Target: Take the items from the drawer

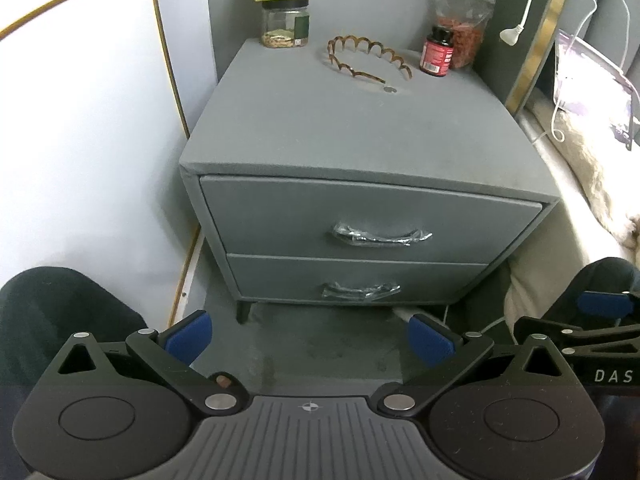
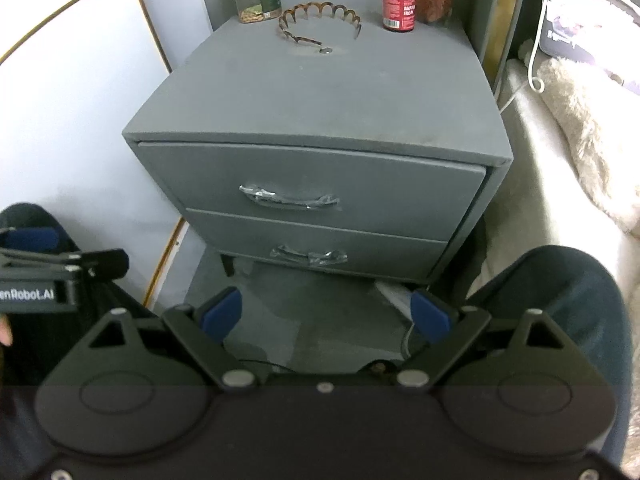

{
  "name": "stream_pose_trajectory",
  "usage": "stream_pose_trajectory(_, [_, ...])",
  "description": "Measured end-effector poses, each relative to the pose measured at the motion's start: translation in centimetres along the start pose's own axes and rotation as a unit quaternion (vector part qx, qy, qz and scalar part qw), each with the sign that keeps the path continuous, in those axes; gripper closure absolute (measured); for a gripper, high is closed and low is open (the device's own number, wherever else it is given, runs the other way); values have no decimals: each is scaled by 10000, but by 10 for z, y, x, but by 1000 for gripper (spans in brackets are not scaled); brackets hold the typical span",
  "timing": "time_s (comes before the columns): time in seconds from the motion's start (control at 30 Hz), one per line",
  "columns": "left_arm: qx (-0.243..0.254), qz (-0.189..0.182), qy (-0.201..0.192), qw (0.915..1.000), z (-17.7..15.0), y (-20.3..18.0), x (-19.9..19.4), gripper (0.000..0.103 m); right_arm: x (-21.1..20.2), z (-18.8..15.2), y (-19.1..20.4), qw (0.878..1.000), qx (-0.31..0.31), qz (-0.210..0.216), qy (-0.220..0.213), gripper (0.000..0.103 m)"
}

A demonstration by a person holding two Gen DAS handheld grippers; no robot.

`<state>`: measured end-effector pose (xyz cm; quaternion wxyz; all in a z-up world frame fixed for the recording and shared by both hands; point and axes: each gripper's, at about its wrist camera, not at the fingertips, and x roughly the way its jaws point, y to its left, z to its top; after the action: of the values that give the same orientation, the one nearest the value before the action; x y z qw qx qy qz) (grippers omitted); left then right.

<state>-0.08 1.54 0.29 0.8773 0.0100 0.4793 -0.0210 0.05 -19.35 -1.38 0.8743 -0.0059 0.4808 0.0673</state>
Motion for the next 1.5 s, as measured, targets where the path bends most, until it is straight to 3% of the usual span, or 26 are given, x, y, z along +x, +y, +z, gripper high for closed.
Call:
stream_pose_trajectory(0.2, [93, 53, -123, 9999, -2, -8, -6, 0, -14, 6, 1, 9998, -18, -7, -213, 0])
stream_pose_trajectory(0.37, [-40, 173, 0, 9998, -4, -5, 4, 0, -4, 9, -9, 9997, 92, -208, -122, 0])
stream_pose_trajectory(0.5, [-272, 110, 19, 9996, -1, -2, 14, 0, -1, 15, -14, 9998, 185, 82, -27, 0])
stream_pose_trajectory(0.63, [-54, 146, 297, 9994, 14, -19, 52, 0, 6, 36, -19, 9998, 102, 132, -61, 0])
stream_pose_trajectory(0.8, [-109, -91, 248, 9996, 35, -32, 93, 0, 21, 41, -39, 9994, -94, 28, -324, 1])
stream_pose_trajectory(0.9, [-327, -46, 298, 9990, 42, -35, 120, 0, 30, 35, -48, 9986, -372, -56, -361, 1])
stream_pose_trajectory(0.97, [-519, -43, 376, 9979, 45, -37, 137, 6, 39, 25, -53, 9985, -457, -133, -288, 4])
stream_pose_trajectory(1.03, [-691, -53, 465, 9965, 46, -38, 151, 7, 40, 20, -60, 9993, -167, 212, -251, 7])
stream_pose_trajectory(1.1, [-900, -116, 538, 9944, 45, -38, 161, 10, 39, 21, -63, 9991, -10, 263, -343, 6])
stream_pose_trajectory(1.27, [-1820, -464, 580, 9805, 43, -39, 186, 28, 47, 25, -75, 9979, 391, 418, -319, 6])
stream_pose_trajectory(1.37, [-2293, -518, 559, 9704, 41, -40, 200, 32, 45, 25, -76, 9973, 456, 344, -466, 6])
stream_pose_trajectory(1.5, [-3234, -645, 577, 9423, 34, -33, 218, 38, 42, 24, -80, 9964, 539, 302, -588, 6])
